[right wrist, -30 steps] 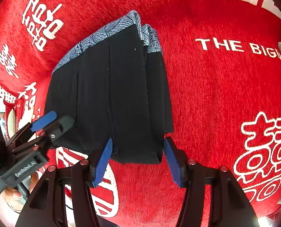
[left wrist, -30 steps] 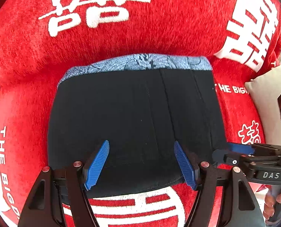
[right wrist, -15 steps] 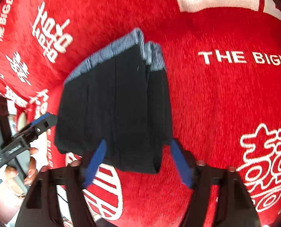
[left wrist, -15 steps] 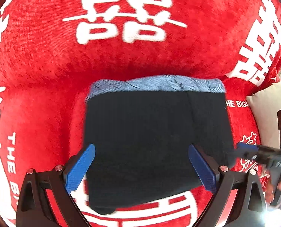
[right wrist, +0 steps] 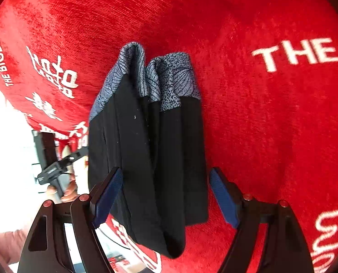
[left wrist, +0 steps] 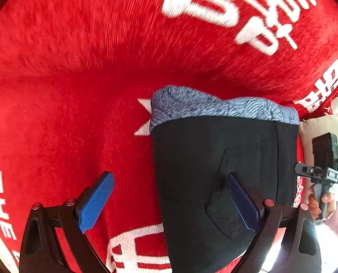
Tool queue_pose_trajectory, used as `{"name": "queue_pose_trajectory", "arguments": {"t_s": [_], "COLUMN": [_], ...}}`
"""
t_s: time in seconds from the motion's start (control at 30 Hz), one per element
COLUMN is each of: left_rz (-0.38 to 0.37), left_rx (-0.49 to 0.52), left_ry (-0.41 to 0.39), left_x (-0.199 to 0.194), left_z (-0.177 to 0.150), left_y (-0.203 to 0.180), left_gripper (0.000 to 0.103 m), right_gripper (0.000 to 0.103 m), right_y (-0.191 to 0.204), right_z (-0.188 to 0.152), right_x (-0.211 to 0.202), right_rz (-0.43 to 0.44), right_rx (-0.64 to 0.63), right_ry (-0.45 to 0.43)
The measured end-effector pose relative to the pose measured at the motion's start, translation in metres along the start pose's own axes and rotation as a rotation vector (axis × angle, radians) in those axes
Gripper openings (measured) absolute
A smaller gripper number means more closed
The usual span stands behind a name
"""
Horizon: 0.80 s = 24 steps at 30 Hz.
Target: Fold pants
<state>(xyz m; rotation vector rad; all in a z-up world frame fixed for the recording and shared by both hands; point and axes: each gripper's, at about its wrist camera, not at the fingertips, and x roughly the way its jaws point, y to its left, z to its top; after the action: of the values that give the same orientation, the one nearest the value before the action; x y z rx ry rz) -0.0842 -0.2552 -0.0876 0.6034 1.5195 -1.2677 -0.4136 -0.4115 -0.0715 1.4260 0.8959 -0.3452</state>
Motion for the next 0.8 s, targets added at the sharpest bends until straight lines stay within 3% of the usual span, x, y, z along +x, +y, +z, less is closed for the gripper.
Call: {"name": "queue_pose_trajectory", "arguments": {"t_s": [0.37, 0.4, 0.43, 0.5, 0.6, 0.8], "left_rz": [-0.118, -0.118, -0.092, -0.088, -0.086, -0.085], "left_rx": [0.026, 0.048, 0.068, 0.070, 0.056, 0.054], "left_ry": [0.069, 0.065, 0.044, 0.014, -0.010, -0.025], "left_x": [0.032, 0.032, 0.029, 0.019, 0.005, -0.020], "left_z": [0.002, -0.001, -0.004, -0.007, -0.010, -0.026], "left_y": [-0.016, -0.024, -0.032, -0.040, -0.043, -0.057], "left_gripper": [0.098, 0.088, 0.087, 0.072, 0.057, 0.056], "right_gripper": [0.081, 0.076, 0.069, 0.055, 0.047, 0.044], "right_y": [0.002, 0.004, 0.006, 0.007, 0.012, 0.020], "right_z": [0.016, 0.017, 0.017, 0.014, 0.011, -0.007], "right_x": [0.015, 0.017, 0.017, 0.012, 0.005, -0.014], "right_rz": [0.072, 0.058, 0.045, 0.052, 0.073, 0.129], "right_rx": [-0.038, -0.027, -0.018, 0.001, 0.008, 0.025], "right_ry": [0.068, 0.070, 0.070, 0.061, 0.048, 0.040]}}
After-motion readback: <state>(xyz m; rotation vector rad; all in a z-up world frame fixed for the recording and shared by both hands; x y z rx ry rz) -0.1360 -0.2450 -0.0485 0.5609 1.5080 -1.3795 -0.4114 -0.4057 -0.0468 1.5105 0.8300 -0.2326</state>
